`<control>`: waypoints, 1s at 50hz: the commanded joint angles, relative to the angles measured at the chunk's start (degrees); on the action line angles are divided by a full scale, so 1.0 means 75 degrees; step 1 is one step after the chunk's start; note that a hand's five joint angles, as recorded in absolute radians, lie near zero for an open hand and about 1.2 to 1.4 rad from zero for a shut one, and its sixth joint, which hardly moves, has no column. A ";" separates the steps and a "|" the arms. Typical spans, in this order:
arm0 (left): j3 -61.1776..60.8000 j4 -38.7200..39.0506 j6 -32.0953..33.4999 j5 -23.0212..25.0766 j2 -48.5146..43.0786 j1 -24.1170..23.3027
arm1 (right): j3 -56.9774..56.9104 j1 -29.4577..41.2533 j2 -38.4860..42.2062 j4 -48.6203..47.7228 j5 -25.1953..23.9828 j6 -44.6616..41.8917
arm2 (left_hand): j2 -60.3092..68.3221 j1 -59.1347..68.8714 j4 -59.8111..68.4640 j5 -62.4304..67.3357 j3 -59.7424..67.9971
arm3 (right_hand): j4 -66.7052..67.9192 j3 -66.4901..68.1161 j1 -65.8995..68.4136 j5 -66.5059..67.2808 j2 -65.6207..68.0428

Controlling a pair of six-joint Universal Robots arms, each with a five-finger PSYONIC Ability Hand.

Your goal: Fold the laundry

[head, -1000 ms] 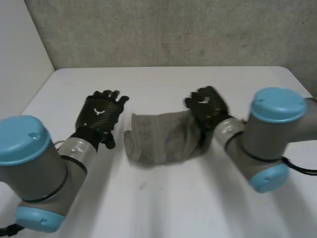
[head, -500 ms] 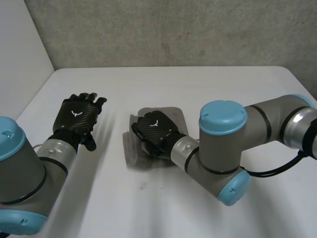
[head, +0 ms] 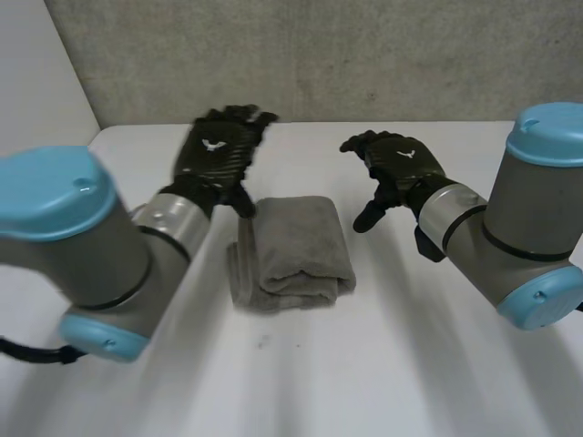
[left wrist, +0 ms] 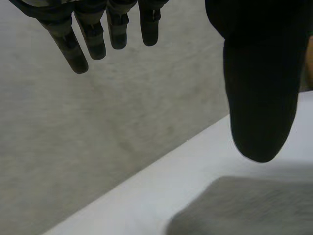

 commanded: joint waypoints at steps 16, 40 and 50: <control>0.2312 -0.2023 -0.0830 0.0290 -0.3247 -0.0189 | -0.1347 0.0424 0.2274 0.0739 -0.0060 -0.0726 | 0.0344 0.0299 0.0361 0.0104 0.0361 | -0.0428 -0.0252 -0.0257 -0.0438 -0.0381; 0.0798 -0.2306 -0.0795 -0.0179 -0.0765 0.0069 | -0.2427 0.0977 0.1846 0.1220 0.0538 -0.1676 | 0.0255 0.0210 0.0272 0.0015 0.0272 | -0.0428 -0.0252 -0.0257 -0.0438 -0.0381; 0.1794 -0.2890 -0.0818 -0.0167 0.1509 0.0899 | -0.2591 0.0357 -0.1026 0.1207 0.2258 -0.1442 | 0.0299 0.0254 0.0316 0.0059 0.0316 | -0.0428 -0.0252 -0.0257 -0.0438 -0.0381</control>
